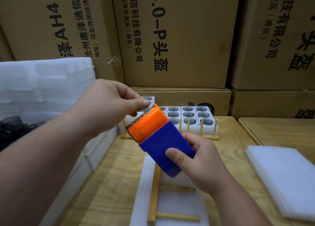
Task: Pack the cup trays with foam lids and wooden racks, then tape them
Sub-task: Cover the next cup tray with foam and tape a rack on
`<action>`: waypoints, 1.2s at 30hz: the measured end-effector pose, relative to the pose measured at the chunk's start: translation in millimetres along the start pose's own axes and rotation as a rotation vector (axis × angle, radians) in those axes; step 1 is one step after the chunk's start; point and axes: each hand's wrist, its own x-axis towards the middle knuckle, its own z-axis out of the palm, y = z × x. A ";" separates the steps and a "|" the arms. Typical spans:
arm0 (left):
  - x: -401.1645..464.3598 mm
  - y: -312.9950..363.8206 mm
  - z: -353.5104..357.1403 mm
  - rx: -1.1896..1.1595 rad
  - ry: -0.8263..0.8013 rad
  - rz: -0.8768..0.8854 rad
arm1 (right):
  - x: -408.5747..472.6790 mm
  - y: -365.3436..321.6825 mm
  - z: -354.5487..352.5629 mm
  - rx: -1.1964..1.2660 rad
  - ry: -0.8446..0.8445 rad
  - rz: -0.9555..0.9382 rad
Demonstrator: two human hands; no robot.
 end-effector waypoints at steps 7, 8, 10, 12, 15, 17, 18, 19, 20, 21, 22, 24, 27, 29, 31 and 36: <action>-0.6 18.5 -21.2 -0.039 0.223 0.165 | -1.9 6.3 -21.9 -0.059 0.108 -0.006; 2.8 20.9 -33.5 -0.087 0.272 0.167 | -3.3 8.4 -27.9 -0.078 0.130 0.016; 9.3 26.4 -56.5 -0.165 0.293 0.162 | -6.5 10.6 -38.0 -0.083 0.173 0.052; 13.6 27.3 -67.1 -0.221 0.272 0.143 | -8.4 7.5 -45.3 -0.083 0.202 0.074; 14.2 14.5 -67.4 -0.252 0.274 0.058 | -8.5 -4.5 -53.6 -0.129 0.202 0.075; 10.0 0.1 -64.9 -0.317 0.275 -0.013 | -11.4 -15.0 -60.8 -0.170 0.199 0.081; 7.3 -8.0 -62.6 -0.354 0.270 -0.050 | -14.6 -21.5 -65.0 -0.174 0.191 0.095; 3.9 -15.8 -60.0 -0.393 0.258 -0.088 | -19.1 -29.3 -69.3 -0.174 0.169 0.121; 0.5 -24.1 -57.2 -0.433 0.241 -0.122 | -23.2 -37.9 -73.4 -0.175 0.140 0.156; -2.9 -32.8 -54.0 -0.468 0.223 -0.160 | -26.3 -46.6 -78.0 -0.189 0.115 0.199; -6.1 -41.6 -50.1 -0.494 0.205 -0.200 | -28.4 -54.6 -82.6 -0.222 0.101 0.242; -15.0 -56.4 -40.6 -0.552 0.182 -0.274 | -27.4 -71.5 -94.1 -0.313 0.062 0.319; -32.3 -74.5 -21.3 -0.677 0.166 -0.380 | -15.6 -106.9 -108.5 -0.515 -0.023 0.334; -45.4 -86.8 -5.6 -0.762 0.155 -0.449 | -5.1 -130.6 -114.0 -0.653 -0.087 0.337; -56.6 -98.5 8.7 -0.828 0.154 -0.527 | 6.2 -151.7 -116.0 -0.742 -0.140 0.378; -82.9 -126.9 38.9 -0.936 0.125 -0.687 | 36.9 -180.7 -98.3 -0.971 -0.295 0.377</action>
